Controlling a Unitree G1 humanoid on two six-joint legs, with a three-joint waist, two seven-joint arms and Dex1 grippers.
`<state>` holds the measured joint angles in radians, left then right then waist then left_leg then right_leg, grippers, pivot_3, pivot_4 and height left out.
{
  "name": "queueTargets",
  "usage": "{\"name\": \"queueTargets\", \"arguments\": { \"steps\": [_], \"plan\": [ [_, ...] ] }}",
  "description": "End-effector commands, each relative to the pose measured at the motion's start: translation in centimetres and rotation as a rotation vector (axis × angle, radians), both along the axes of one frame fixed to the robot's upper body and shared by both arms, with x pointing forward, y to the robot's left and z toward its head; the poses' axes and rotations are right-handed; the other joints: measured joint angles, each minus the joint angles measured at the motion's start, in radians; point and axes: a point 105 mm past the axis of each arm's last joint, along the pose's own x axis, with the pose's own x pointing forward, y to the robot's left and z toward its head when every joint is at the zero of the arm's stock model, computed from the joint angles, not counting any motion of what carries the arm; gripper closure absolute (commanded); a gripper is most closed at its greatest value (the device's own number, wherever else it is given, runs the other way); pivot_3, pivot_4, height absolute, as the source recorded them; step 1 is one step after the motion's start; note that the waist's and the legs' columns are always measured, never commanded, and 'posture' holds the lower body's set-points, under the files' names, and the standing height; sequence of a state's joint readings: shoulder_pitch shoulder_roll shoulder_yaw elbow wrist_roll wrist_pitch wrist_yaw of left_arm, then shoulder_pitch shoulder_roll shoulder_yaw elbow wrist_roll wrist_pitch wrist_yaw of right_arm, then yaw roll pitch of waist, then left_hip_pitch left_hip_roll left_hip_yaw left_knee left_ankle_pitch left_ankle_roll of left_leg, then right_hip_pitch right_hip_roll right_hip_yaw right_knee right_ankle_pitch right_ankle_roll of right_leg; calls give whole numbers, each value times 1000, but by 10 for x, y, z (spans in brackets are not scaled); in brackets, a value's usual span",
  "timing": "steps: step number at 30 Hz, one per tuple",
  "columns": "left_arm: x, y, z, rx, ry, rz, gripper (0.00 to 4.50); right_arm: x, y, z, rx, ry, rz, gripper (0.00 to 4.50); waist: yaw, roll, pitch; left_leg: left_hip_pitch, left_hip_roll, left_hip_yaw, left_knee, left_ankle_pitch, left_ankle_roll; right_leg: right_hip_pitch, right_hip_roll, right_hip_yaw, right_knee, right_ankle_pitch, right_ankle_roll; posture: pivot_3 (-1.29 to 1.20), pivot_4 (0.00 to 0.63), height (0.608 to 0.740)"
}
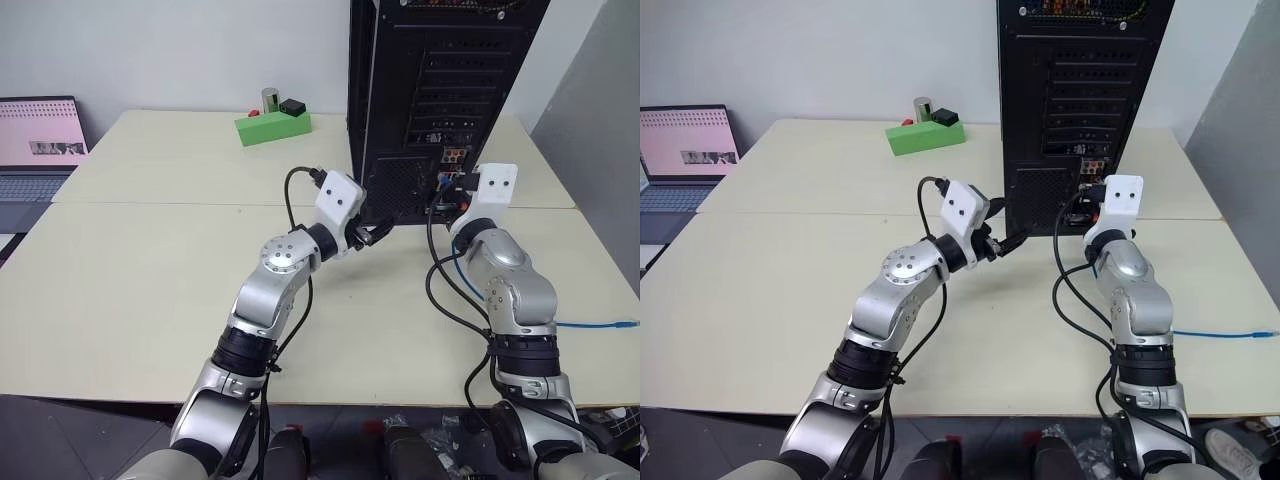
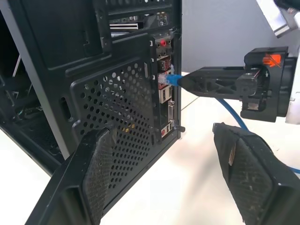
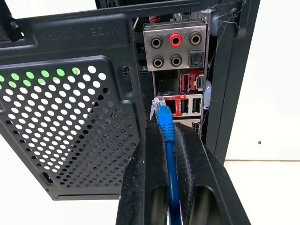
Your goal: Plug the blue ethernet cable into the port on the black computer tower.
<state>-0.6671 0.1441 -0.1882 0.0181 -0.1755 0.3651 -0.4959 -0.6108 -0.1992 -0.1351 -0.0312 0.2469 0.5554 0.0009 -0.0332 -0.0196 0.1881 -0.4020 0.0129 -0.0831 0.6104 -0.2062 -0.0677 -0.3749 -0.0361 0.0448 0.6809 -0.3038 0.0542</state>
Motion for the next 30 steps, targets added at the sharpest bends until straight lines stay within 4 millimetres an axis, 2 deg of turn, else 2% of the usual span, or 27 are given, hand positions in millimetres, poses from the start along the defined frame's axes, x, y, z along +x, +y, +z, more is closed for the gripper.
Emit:
{"name": "queueTargets", "arguments": {
  "steps": [1, 18, 30],
  "plan": [
    [-5, -1, 15, -29, -49, -17, 1018, 0, -1, 16, -7, -44, -7, 4500, 0, 0, 0, 0, 0, 0, 0, 0, 0, 0, 0, 0, 0, 0, 0, 0, 150, 740],
    [-5, -1, 15, -28, -48, -16, 1018, 1, -7, 19, -12, -60, -49, 4500, 0, 0, 0, 0, 0, 0, 0, 0, 0, 0, 0, 0, 0, 0, 0, 0, 150, 740],
    [-5, -1, 14, -28, -46, -13, 1018, 2, -3, 20, -8, -60, -29, 4500, 0, 0, 0, 0, 0, 0, 0, 0, 0, 0, 0, 0, 0, 0, 0, 0, 150, 740]
  ]
}}
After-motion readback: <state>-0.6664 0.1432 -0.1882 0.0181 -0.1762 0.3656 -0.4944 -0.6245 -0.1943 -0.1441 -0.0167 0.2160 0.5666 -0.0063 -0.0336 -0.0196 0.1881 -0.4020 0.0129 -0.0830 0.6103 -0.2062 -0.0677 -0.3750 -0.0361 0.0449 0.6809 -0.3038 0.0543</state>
